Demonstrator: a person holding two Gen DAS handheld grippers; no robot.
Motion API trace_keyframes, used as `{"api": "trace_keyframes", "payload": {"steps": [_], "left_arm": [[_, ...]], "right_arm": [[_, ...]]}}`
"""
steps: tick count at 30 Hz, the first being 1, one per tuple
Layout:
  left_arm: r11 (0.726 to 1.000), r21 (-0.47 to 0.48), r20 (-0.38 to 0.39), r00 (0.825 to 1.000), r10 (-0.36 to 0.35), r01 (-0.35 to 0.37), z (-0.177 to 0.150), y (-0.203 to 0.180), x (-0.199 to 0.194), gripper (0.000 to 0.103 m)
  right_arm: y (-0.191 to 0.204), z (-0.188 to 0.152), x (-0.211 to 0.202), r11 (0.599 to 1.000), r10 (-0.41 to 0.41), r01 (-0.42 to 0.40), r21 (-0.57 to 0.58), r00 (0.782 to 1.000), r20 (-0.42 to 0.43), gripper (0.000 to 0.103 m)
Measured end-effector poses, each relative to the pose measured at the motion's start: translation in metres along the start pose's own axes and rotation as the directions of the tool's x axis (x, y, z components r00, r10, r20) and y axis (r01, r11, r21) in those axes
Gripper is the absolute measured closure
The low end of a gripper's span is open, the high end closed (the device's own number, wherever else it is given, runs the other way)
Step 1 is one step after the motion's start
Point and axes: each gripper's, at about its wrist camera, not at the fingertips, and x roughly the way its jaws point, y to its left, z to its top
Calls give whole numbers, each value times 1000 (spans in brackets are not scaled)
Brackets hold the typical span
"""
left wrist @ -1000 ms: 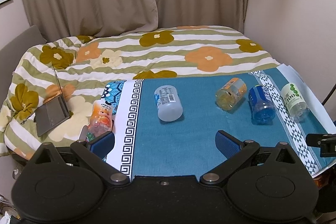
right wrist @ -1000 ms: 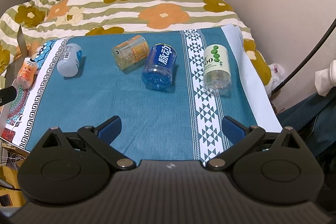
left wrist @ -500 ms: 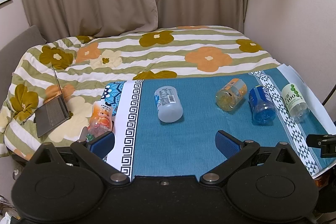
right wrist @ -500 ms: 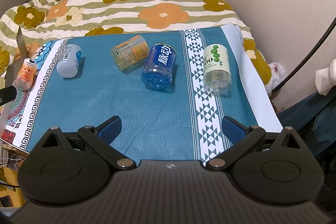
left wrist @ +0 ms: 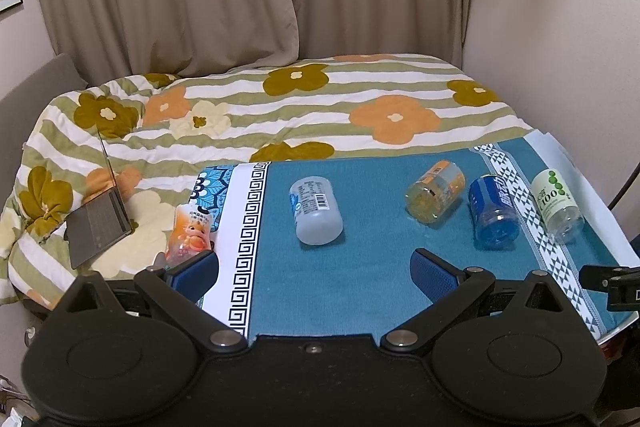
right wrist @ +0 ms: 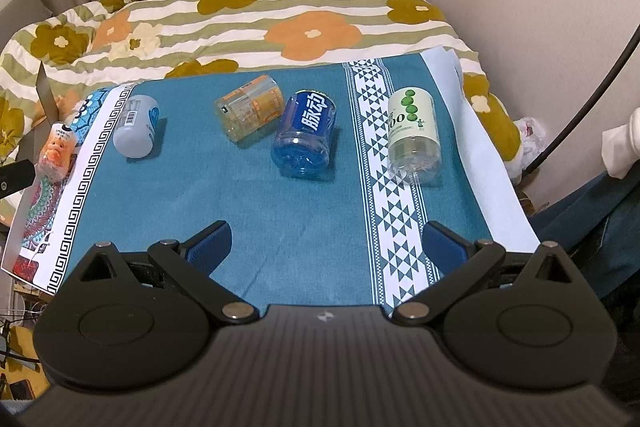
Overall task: Flip cup upright
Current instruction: 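Move the right gripper to the green-grape cup lying on its side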
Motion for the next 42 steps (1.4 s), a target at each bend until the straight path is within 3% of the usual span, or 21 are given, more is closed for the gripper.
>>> {"api": "trace_keyframes", "payload": {"steps": [11, 26, 42], "left_arm": [[999, -15, -64, 997, 33, -34, 13, -33, 21, 0], [993, -39, -174, 980, 99, -107, 20, -82, 86, 0], [999, 9, -238, 970, 45, -44, 26, -126, 146, 0]], "right_arm": [[-48, 29, 32, 1000, 9, -10, -6, 1000, -25, 0], [-101, 82, 139, 996, 27, -33, -79, 997, -75, 0], [-110, 89, 206, 995, 66, -76, -69, 989, -135, 4]]}}
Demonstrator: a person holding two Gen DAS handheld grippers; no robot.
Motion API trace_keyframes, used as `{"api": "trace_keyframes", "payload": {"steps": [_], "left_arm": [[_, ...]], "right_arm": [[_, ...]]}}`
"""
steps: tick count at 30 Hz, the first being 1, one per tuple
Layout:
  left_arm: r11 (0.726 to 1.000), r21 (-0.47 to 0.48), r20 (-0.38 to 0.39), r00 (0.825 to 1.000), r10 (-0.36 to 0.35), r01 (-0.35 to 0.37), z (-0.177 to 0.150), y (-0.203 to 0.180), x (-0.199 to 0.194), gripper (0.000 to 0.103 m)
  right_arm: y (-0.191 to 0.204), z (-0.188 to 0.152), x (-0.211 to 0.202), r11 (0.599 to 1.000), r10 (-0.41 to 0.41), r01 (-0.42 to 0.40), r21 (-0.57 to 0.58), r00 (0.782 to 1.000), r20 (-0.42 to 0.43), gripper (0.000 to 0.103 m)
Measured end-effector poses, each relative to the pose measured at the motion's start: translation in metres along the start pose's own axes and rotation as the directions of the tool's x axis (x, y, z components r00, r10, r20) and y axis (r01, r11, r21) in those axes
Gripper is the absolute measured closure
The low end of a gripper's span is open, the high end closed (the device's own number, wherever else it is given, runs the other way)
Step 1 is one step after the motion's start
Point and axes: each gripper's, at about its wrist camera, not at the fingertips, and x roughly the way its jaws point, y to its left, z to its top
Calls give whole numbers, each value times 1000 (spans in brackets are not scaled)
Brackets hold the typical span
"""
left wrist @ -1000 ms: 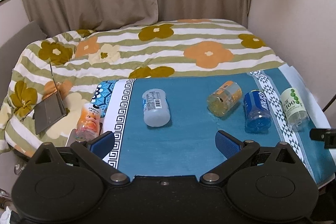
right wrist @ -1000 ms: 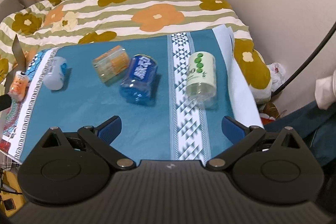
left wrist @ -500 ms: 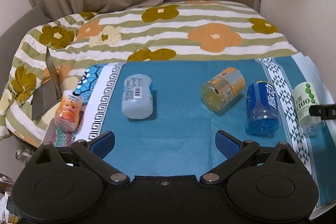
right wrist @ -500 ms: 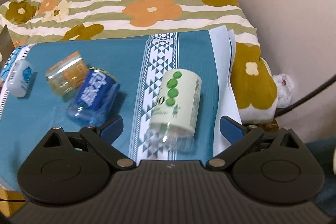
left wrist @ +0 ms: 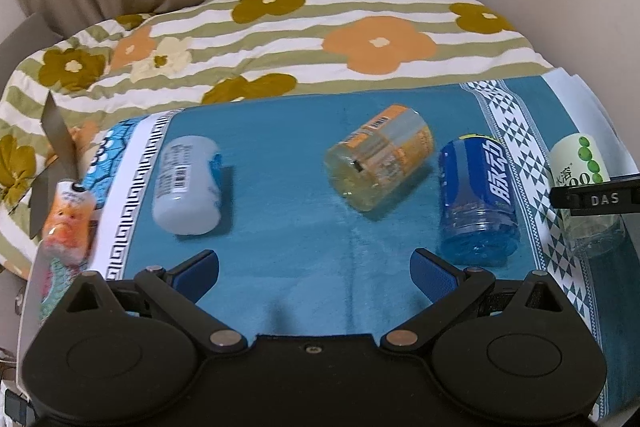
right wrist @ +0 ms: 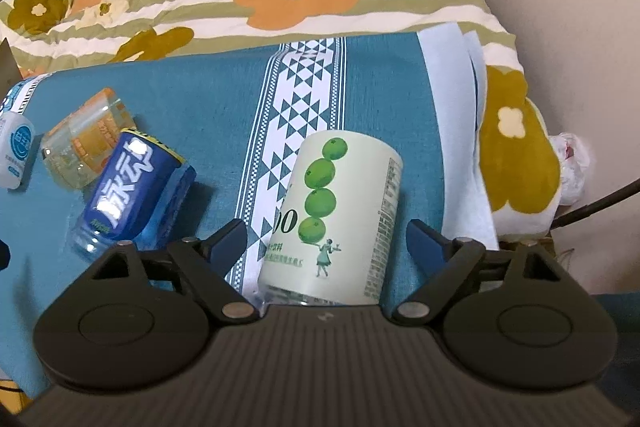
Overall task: Flip cup upright
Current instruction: 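Move the right gripper to the green-grape cup lying on its side, then close the right gripper on the green-grape cup and lift it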
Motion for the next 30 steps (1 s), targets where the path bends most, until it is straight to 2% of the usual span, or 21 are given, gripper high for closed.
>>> {"api": "trace_keyframes", "payload": {"steps": [4, 6, 18, 24, 30], "left_arm": [[1000, 18, -4, 1000, -17, 17, 3, -4, 6, 0], [1000, 18, -4, 1000, -25, 25, 3, -4, 8, 0], [994, 46, 17, 995, -97, 96, 7, 11, 11, 0], [989, 50, 49, 989, -143, 140, 8, 32, -5, 0], [984, 42, 87, 981, -175, 172, 4, 61, -27, 0]], "right_arm": [[0, 0, 7, 1000, -3, 4, 11, 1000, -11, 10], [1, -1, 11, 1000, -5, 5, 13, 1000, -19, 21], [11, -3, 3, 998, -48, 48, 40, 999, 1, 24], [26, -4, -34, 996, -78, 76, 49, 997, 27, 25], [51, -9, -77, 996, -65, 62, 67, 997, 46, 25]]}}
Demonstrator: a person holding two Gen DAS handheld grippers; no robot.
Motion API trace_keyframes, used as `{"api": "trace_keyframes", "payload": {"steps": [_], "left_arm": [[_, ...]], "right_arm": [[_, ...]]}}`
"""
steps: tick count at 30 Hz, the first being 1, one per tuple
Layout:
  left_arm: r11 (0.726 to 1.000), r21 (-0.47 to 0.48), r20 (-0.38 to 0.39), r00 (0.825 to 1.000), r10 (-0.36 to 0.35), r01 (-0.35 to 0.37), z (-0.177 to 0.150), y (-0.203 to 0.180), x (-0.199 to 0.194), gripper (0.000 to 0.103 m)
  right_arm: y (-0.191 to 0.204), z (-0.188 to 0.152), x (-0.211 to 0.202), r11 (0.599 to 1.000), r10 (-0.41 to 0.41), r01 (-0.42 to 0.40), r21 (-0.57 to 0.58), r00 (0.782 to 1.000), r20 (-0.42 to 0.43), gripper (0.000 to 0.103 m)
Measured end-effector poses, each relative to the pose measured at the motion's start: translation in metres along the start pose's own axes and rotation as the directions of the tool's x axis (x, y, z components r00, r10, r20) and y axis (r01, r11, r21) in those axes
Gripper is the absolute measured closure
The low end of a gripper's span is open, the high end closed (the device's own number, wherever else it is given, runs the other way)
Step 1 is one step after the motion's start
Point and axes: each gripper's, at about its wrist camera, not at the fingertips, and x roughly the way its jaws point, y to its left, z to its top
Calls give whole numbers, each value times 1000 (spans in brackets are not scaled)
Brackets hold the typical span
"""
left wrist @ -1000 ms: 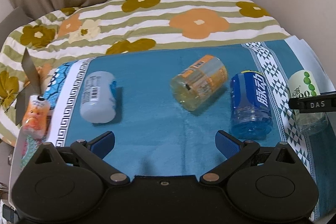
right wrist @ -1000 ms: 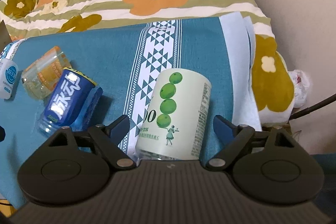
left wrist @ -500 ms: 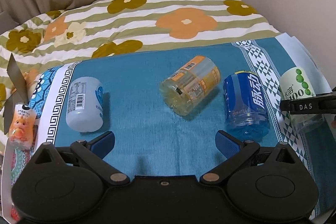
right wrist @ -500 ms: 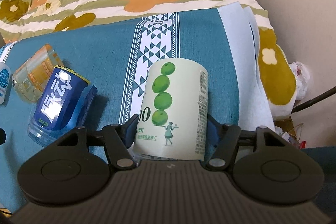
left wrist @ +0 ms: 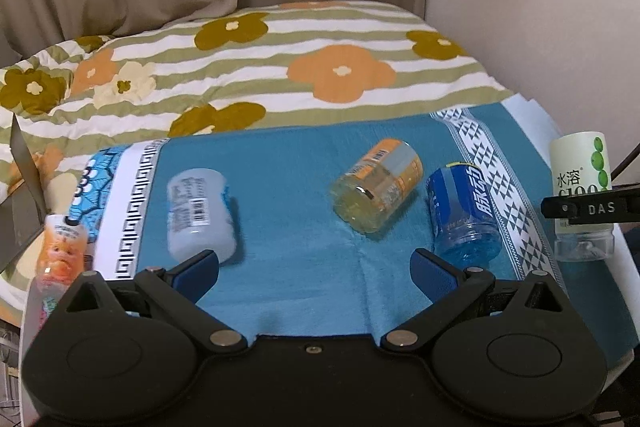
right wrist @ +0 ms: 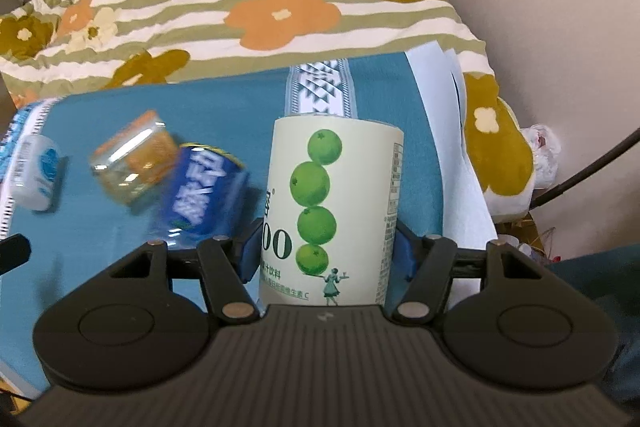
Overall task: Flip cup upright
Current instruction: 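Close the right gripper on the green-grape cup and lift it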
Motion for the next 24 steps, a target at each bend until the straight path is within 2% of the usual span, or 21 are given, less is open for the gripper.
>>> {"api": "trace_keyframes", "payload": {"steps": [4, 11, 20, 24], "left_arm": [[1000, -19, 21, 1000, -3, 3, -8, 16, -18, 0], [998, -66, 46, 999, 14, -11, -33, 47, -44, 0], [994, -108, -4, 1000, 13, -13, -71, 79, -52, 0], [994, -101, -27, 999, 34, -36, -83, 91, -48, 0]], "right_arm": [[20, -10, -23, 999, 44, -44, -3, 999, -10, 25], [65, -33, -30, 991, 133, -135, -10, 988, -79, 25], [129, -64, 6, 972, 235, -237, 11, 954, -188, 25], [144, -70, 24, 972, 232, -234, 16, 950, -209, 25]]}}
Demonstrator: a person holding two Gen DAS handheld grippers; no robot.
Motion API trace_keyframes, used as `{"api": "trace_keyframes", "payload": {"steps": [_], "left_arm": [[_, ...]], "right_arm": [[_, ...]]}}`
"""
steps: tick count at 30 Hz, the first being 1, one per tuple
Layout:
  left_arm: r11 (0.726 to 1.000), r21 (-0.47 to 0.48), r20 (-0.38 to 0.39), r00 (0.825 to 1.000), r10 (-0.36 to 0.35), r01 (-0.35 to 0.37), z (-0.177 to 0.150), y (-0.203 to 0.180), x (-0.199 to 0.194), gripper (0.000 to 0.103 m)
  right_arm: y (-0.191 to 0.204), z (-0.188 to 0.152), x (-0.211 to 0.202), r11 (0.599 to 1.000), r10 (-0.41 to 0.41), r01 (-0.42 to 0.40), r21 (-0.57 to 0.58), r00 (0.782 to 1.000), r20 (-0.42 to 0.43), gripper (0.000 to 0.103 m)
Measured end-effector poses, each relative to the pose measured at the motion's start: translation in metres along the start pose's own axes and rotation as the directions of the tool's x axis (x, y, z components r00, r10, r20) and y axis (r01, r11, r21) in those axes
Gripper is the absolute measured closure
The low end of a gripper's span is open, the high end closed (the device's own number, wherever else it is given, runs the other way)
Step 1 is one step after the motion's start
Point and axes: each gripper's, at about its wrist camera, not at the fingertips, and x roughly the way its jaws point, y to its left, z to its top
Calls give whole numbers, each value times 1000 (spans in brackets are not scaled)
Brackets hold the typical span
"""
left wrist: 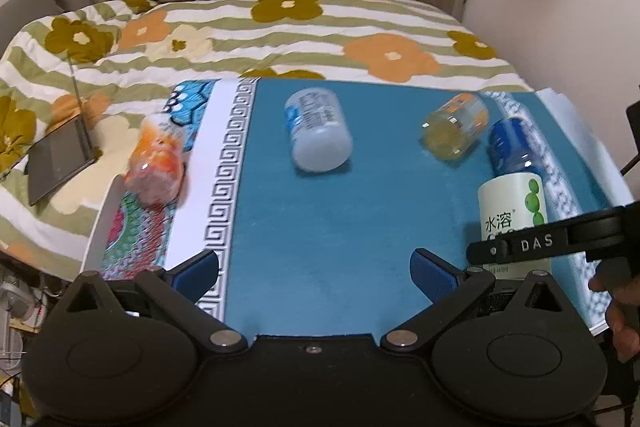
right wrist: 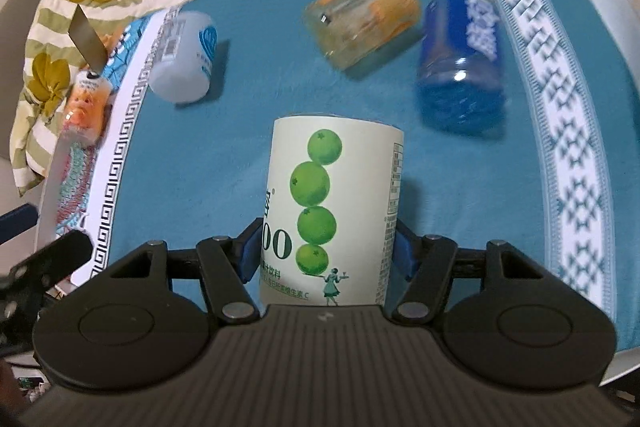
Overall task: Flip cup upright
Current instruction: 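Close the right gripper on the green-grape cup and lift it, then carry the cup toward the left gripper and grasp it with the left gripper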
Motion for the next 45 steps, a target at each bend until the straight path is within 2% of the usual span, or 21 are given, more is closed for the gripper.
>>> {"api": "trace_keyframes", "payload": {"steps": [8, 14, 16, 21, 27, 32, 35, 38, 41, 45], "left_arm": [[1000, 6, -13, 1000, 4, -4, -4, 15, 9, 0], [1000, 21, 1, 1000, 1, -1, 1, 19, 11, 0], [1000, 21, 3, 1000, -3, 3, 3, 20, 11, 0], [999, 33, 9, 1000, -16, 15, 6, 19, 9, 0], [999, 33, 20, 999, -36, 35, 17, 16, -3, 0], [995, 50, 27, 996, -88, 87, 39, 0, -15, 0], [992, 81, 10, 995, -103, 101, 53, -23, -15, 0], [988, 98, -37, 993, -114, 117, 65, -48, -8, 1], [985, 76, -123, 982, -145, 155, 74, -70, 6, 2], [984, 63, -240, 959, -148, 168, 79, -97, 34, 4]], "right_arm": [[8, 1, 21, 999, -43, 43, 10, 999, -25, 22], [11, -1, 24, 998, -55, 56, 41, 998, -30, 13], [12, -1, 23, 997, -60, 62, 45, 998, -28, 7], [13, -1, 19, 996, -64, 66, 54, 998, -22, 3], [16, -2, -6, 997, -53, 52, 48, 999, 10, 0], [6, -10, -47, 998, -52, 50, 32, 996, 76, 0], [-8, -15, -65, 997, -76, 76, 8, 991, 108, 0], [-25, -22, -81, 988, -142, 148, -39, 980, 139, 0], [-46, -30, -91, 982, -176, 186, -44, 969, 174, 0], [-75, -36, -91, 977, -190, 203, -58, 966, 177, 0]]}}
